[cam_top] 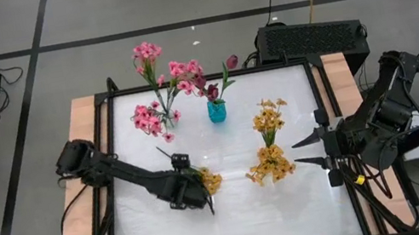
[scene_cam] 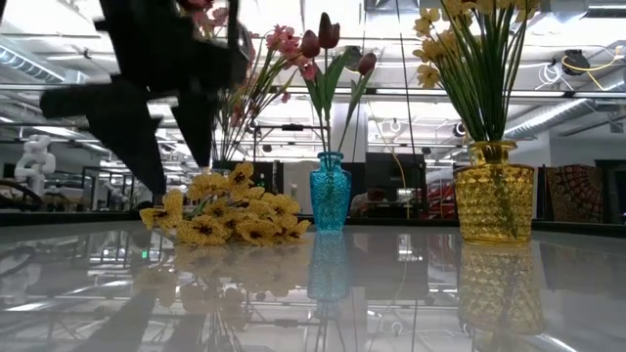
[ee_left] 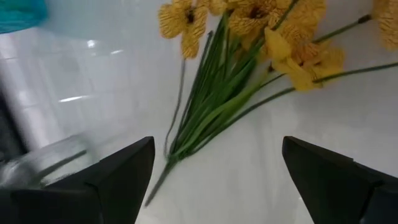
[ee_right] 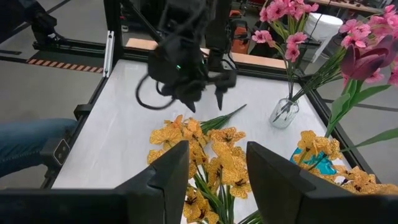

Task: Sort flowers into vase by color
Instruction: Put the yellow flowers into the yellow vase

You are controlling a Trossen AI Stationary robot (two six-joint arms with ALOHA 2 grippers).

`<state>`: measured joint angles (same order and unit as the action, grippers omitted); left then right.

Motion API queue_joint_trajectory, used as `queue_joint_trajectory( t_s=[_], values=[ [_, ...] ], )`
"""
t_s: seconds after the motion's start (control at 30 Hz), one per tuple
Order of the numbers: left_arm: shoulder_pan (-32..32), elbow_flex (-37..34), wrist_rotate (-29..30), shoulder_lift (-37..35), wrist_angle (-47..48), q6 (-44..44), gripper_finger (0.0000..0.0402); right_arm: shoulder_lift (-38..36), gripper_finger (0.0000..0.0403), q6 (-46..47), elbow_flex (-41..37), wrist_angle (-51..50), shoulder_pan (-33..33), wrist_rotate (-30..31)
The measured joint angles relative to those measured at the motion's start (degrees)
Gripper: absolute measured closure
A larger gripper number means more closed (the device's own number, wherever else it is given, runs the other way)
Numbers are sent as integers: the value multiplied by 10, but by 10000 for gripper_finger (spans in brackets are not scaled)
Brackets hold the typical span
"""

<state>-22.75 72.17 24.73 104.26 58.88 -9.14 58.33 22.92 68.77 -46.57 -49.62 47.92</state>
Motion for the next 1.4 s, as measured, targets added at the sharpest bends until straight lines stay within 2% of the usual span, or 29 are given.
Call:
queue_joint_trajectory(
  t_s=[0.2,0.33,0.53,0.8,1.0,1.23,1.4],
  values=[
    [40,-31,-43,0,-77,65,54,0,251,0,0,0,0,0],
    [64,-46,-81,0,-93,93,91,0,251,-2,0,0,0,0],
    [90,-63,-87,0,-106,101,145,0,251,-2,0,0,0,0],
    [100,-63,-134,13,-152,140,211,0,251,-2,0,0,0,0],
    [99,-62,-137,27,-159,140,274,0,251,-1,0,0,0,0],
    [94,-31,-131,30,-145,80,383,0,251,-2,0,0,0,0],
    [65,21,-132,28,-99,40,379,0,251,-2,0,0,0,0]
  ],
)
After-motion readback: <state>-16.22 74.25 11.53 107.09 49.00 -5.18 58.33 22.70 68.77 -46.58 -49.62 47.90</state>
